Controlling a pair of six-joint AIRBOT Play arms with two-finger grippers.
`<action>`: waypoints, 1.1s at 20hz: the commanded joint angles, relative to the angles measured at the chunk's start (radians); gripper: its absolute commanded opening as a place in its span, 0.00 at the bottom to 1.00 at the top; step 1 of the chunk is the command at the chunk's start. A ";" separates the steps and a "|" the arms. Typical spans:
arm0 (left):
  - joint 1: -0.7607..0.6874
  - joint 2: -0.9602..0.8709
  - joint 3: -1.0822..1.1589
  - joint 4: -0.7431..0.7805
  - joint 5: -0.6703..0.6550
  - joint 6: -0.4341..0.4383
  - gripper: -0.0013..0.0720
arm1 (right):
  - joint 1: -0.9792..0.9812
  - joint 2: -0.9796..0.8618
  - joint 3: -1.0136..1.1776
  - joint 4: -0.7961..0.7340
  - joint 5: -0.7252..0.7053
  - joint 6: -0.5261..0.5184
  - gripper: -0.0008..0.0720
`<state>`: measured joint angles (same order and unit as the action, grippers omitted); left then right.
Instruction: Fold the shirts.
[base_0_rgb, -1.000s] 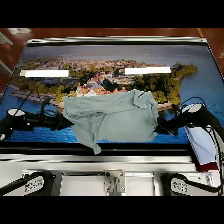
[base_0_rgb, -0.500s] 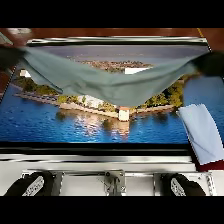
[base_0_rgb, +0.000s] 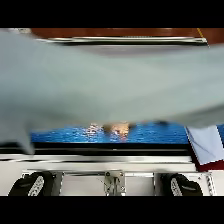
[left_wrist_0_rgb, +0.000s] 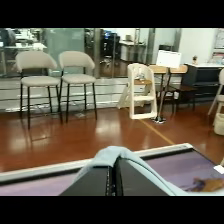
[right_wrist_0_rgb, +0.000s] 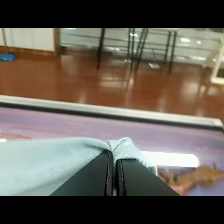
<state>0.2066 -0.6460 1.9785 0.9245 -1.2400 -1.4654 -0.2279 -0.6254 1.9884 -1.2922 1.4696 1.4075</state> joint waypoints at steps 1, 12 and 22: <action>0.001 0.075 0.021 0.159 -0.233 -0.100 0.07 | 0.000 0.058 0.021 -0.056 0.228 0.072 0.10; 0.001 -0.012 -0.481 0.212 -0.269 -0.010 0.07 | 0.001 -0.161 -0.367 0.011 0.380 0.098 0.10; -0.002 -0.549 -0.806 -0.014 0.329 0.245 0.07 | 0.239 -0.787 -0.647 0.035 -0.554 0.058 0.10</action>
<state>0.2050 -1.0321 1.2045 1.0294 -1.1156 -1.3293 -0.0677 -1.2484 1.3521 -1.2655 1.2778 1.4464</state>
